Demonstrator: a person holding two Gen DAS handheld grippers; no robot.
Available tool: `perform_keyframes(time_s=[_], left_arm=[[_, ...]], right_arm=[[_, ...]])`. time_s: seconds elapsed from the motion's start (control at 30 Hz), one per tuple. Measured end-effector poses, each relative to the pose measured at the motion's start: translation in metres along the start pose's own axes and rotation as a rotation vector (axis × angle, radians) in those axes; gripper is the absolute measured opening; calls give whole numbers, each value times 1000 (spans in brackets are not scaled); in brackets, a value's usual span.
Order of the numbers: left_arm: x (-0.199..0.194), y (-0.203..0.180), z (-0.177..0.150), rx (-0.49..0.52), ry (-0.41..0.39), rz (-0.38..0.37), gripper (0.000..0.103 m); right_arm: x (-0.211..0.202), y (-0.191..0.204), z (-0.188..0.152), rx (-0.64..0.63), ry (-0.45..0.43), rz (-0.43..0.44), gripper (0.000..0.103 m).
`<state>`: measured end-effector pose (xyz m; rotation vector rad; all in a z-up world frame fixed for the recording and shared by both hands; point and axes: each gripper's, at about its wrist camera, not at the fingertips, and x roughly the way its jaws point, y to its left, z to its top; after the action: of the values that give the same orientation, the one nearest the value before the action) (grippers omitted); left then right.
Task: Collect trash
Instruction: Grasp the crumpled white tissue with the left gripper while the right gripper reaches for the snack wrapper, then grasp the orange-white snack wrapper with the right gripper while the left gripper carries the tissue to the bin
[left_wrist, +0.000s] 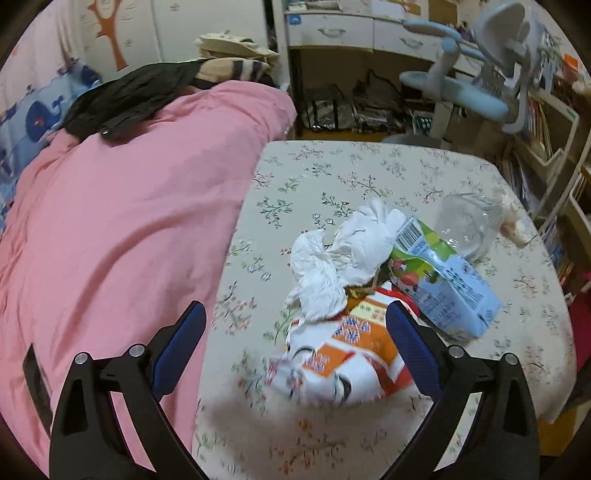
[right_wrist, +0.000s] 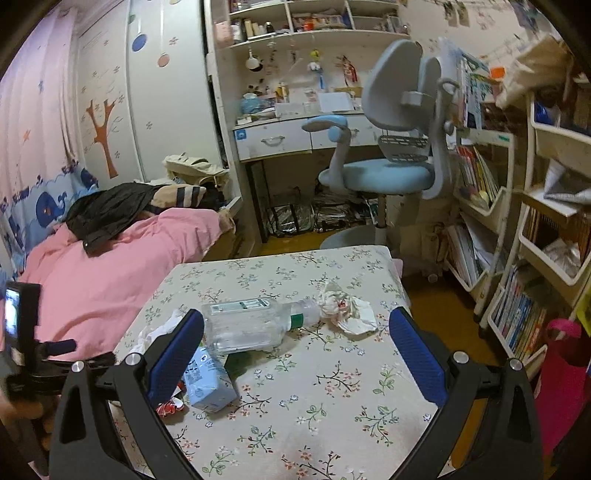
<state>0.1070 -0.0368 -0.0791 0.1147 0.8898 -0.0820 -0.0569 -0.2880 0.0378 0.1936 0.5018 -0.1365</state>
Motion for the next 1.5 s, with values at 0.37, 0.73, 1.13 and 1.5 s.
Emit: perform_keyframes(time_s=[0.37,0.73,1.13,1.5], left_arm=[[72,4,20,-62,161,-142,28],[23,42,32,-230,10,-242,5],[-66,64,8,-226,-155,-235,5],[-93,91,-5,-286,-213,-241,5]], right_arm=[[7,-3,3,8,8,18,97],[8,1,0,-9,20,31,97],[16,46,-9,-105,90,187,97],[17,191,-109,-847,175,387,96]])
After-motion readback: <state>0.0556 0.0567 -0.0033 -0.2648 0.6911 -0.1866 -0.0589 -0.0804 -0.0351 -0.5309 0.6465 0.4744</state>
